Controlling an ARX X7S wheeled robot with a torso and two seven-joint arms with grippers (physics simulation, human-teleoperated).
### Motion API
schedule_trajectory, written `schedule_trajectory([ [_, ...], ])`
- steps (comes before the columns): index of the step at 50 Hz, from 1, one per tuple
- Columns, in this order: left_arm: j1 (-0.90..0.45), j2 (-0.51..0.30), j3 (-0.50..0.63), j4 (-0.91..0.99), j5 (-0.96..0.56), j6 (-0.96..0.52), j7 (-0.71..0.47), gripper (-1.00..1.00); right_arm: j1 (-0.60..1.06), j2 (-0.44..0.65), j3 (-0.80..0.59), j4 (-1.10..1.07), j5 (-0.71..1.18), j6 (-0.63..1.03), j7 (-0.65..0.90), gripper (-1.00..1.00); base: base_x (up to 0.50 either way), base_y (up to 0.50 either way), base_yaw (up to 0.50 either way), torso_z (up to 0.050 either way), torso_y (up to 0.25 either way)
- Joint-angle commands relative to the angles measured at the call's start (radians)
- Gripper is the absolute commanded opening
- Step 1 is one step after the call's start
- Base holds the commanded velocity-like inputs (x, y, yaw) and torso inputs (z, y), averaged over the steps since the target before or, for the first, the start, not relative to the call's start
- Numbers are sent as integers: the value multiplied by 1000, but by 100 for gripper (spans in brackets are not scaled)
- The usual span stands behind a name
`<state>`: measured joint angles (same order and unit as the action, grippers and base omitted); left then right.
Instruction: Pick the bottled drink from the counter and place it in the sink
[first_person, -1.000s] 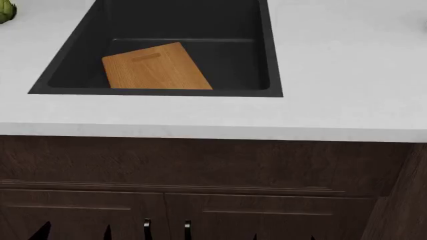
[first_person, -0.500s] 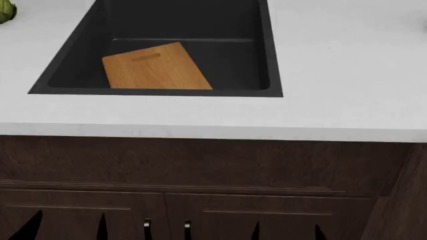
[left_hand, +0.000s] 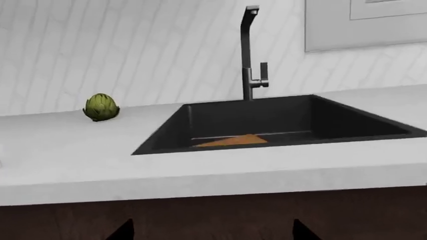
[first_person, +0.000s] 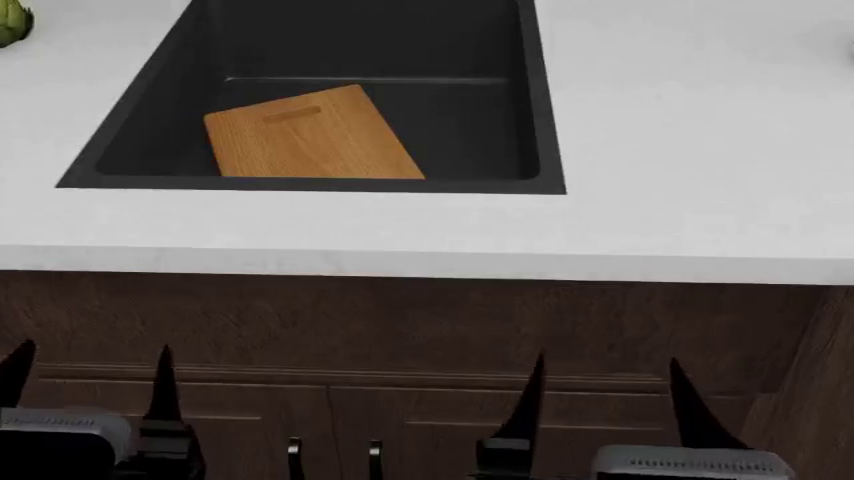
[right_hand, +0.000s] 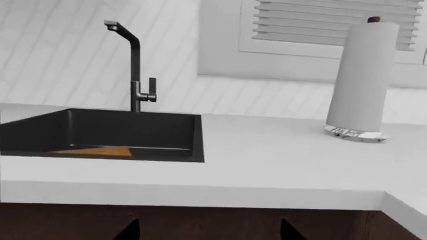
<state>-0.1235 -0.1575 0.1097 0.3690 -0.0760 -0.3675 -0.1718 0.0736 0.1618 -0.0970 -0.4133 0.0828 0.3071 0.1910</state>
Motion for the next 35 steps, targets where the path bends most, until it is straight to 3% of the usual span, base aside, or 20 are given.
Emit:
schedule_trajectory([
  [1,-76,-46,-32,145,-37,-191,7,100,72,17,27,-165,14,177,36,100,0,0,0,0,0],
  [5,-113,-63,-47,185,-59,-259,14,100,121,23,22,-205,-25,268,80,100,0,0,0,0,0],
  [16,-255,-89,-62,186,-87,-348,29,100,302,81,68,-347,60,574,20,100,0,0,0,0,0],
  [24,-281,-94,-70,200,-100,-377,27,100,529,153,154,-507,99,975,1,100,0,0,0,0,0],
  [35,-418,-130,-56,199,-116,-498,43,100,666,166,214,-537,144,1149,-39,100,0,0,0,0,0],
])
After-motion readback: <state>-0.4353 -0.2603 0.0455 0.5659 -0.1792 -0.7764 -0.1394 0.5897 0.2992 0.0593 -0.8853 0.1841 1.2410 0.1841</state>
